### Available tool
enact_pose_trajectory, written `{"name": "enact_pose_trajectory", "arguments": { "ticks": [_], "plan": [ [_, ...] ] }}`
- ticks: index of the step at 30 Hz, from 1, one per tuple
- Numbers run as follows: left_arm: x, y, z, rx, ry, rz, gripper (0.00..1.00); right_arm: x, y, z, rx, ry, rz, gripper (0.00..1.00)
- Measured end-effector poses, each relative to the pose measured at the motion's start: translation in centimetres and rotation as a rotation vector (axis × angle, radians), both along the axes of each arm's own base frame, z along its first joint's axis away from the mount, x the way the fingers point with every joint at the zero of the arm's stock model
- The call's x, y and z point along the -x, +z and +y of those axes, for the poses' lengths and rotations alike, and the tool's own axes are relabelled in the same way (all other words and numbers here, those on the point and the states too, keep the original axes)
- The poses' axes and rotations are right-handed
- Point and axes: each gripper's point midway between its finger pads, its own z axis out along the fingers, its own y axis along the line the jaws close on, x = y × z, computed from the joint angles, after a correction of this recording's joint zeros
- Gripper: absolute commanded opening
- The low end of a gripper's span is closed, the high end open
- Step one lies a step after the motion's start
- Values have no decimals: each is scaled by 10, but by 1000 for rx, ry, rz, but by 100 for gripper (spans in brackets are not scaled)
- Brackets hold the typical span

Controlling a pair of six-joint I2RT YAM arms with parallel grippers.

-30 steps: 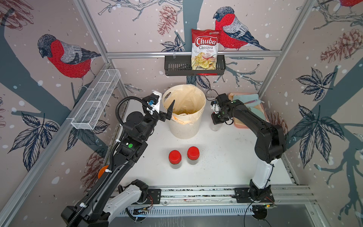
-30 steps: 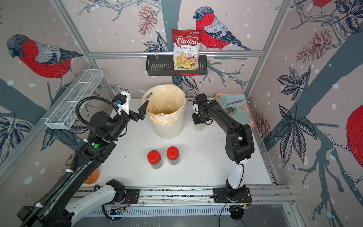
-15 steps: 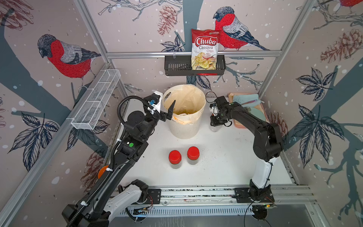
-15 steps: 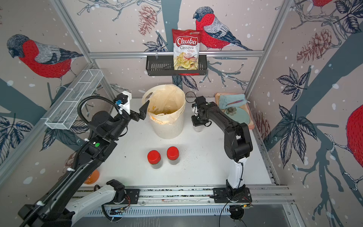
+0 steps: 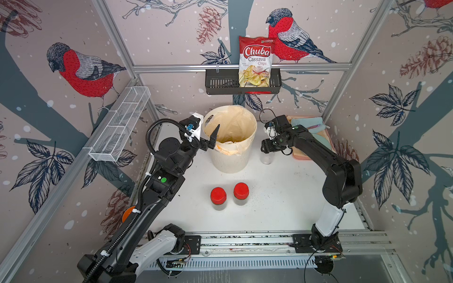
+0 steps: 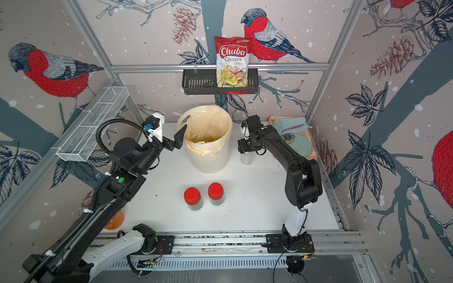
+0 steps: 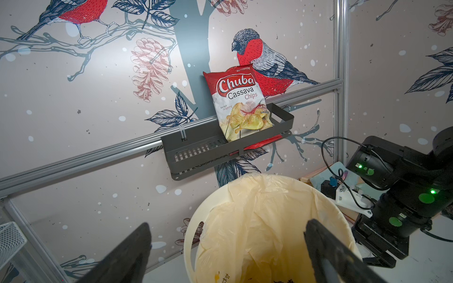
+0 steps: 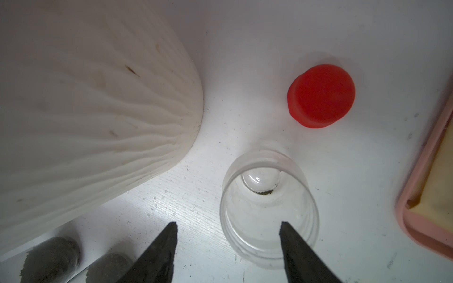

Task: Empty moldy tea leaves from jars
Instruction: Place the jar at the center of the board.

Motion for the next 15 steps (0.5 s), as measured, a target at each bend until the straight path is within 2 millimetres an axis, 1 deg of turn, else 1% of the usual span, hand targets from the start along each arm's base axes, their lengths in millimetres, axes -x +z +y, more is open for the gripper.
{"name": "enact_pose_trajectory", "arguments": {
  "ticks": [3, 6, 7, 8, 12, 15],
  "plan": [
    [-1, -1, 0, -1, 0, 3, 95, 2, 19, 0, -28, -3, -46, 76],
    [-3, -3, -1, -3, 3, 7, 95, 8, 38, -3, -64, -15, -88, 85],
    [-3, -3, -1, -4, 4, 8, 95, 11, 45, -3, -77, -13, -107, 96],
    [-3, -3, 0, -3, 7, 8, 95, 14, 52, -4, -92, -15, -124, 98],
    [-4, -3, 3, 0, 26, 9, 95, 34, 76, -4, -146, 3, -194, 98],
    [-3, -1, 5, 4, 32, 5, 95, 62, 86, 8, -205, 58, -232, 97]
  ]
}}
